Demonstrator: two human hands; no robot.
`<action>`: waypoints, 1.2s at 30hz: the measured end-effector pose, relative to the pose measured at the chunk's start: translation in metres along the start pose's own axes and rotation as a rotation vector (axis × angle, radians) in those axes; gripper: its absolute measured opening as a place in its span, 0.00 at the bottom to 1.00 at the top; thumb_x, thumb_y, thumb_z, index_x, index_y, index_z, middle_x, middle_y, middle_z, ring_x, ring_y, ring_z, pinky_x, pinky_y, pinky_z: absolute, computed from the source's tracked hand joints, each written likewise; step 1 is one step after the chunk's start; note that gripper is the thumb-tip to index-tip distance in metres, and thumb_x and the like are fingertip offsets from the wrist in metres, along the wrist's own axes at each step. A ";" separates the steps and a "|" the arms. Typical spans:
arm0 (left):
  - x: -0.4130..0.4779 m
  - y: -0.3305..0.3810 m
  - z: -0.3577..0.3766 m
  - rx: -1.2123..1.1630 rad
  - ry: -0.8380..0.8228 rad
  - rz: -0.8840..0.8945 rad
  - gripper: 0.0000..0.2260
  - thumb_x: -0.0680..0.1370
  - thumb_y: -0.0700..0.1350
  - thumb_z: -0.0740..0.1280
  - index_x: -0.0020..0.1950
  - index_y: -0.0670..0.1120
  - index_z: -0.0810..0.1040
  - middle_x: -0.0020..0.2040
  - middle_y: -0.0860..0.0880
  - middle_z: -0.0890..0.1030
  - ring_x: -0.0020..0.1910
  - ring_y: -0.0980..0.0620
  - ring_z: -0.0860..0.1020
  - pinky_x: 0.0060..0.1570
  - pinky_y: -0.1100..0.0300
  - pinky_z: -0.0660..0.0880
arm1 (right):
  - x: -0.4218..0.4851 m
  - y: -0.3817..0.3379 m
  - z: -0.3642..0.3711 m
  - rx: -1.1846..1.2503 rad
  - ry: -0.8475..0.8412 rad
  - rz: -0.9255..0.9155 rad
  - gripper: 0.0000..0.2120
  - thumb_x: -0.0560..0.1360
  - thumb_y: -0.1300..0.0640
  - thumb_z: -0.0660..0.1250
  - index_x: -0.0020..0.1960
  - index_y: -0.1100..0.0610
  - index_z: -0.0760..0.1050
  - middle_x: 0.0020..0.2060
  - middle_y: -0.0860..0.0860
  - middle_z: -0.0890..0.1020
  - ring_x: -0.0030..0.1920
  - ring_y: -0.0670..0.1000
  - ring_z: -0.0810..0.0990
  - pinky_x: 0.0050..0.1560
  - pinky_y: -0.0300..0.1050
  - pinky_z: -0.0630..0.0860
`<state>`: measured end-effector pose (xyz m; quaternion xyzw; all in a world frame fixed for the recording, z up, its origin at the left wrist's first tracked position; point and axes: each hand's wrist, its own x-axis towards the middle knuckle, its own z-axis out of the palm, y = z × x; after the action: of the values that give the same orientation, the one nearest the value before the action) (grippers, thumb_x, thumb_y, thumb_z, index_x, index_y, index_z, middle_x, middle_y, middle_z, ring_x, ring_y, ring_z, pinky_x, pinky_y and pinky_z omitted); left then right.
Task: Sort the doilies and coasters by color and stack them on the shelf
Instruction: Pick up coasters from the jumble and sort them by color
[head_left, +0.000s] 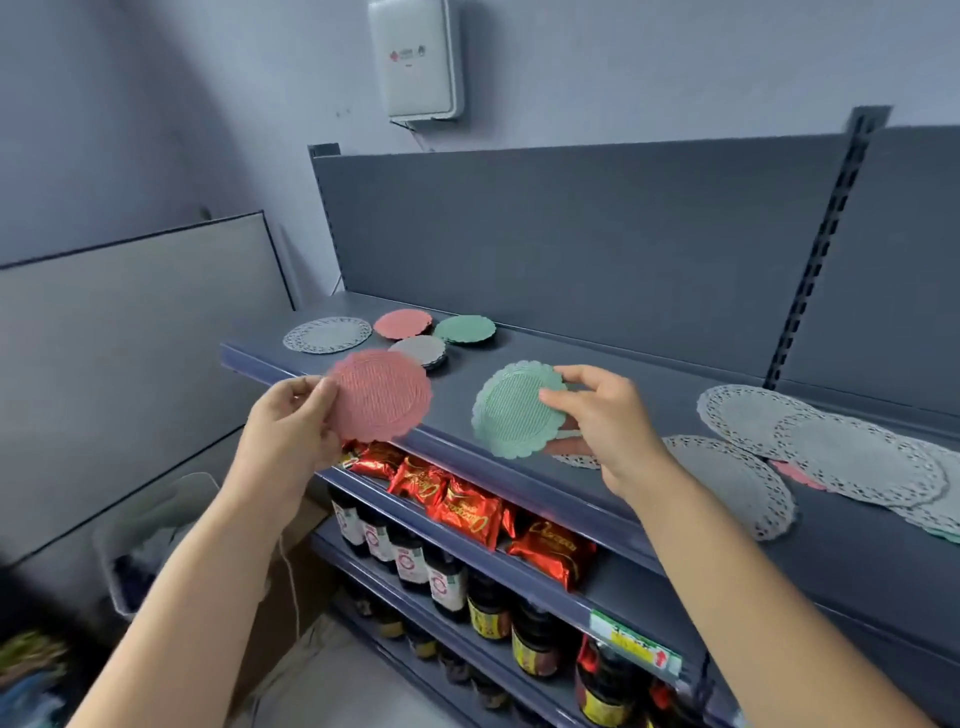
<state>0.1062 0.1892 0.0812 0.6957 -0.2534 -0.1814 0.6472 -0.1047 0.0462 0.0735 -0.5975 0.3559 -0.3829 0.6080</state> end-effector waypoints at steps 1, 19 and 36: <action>0.013 -0.002 -0.008 -0.047 -0.010 -0.038 0.07 0.81 0.43 0.61 0.56 0.42 0.75 0.37 0.45 0.73 0.19 0.58 0.65 0.18 0.67 0.65 | 0.010 -0.003 0.013 0.043 0.008 0.015 0.08 0.75 0.65 0.66 0.53 0.58 0.78 0.42 0.54 0.84 0.38 0.50 0.84 0.32 0.45 0.81; 0.335 -0.035 0.047 0.122 -0.306 -0.105 0.04 0.78 0.40 0.65 0.44 0.45 0.78 0.38 0.48 0.77 0.19 0.56 0.63 0.21 0.69 0.57 | 0.260 0.028 0.102 0.037 0.388 0.031 0.24 0.70 0.75 0.65 0.59 0.52 0.70 0.53 0.56 0.77 0.51 0.57 0.80 0.30 0.41 0.80; 0.479 -0.075 0.103 1.241 -0.773 0.681 0.20 0.77 0.58 0.60 0.61 0.46 0.72 0.60 0.46 0.75 0.63 0.44 0.71 0.57 0.54 0.70 | 0.314 0.070 0.161 -0.985 0.648 0.427 0.21 0.74 0.43 0.65 0.63 0.51 0.74 0.59 0.50 0.79 0.60 0.53 0.75 0.56 0.45 0.71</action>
<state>0.4417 -0.1730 0.0327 0.7010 -0.7120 -0.0283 0.0293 0.1840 -0.1604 0.0167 -0.5769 0.7684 -0.2055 0.1858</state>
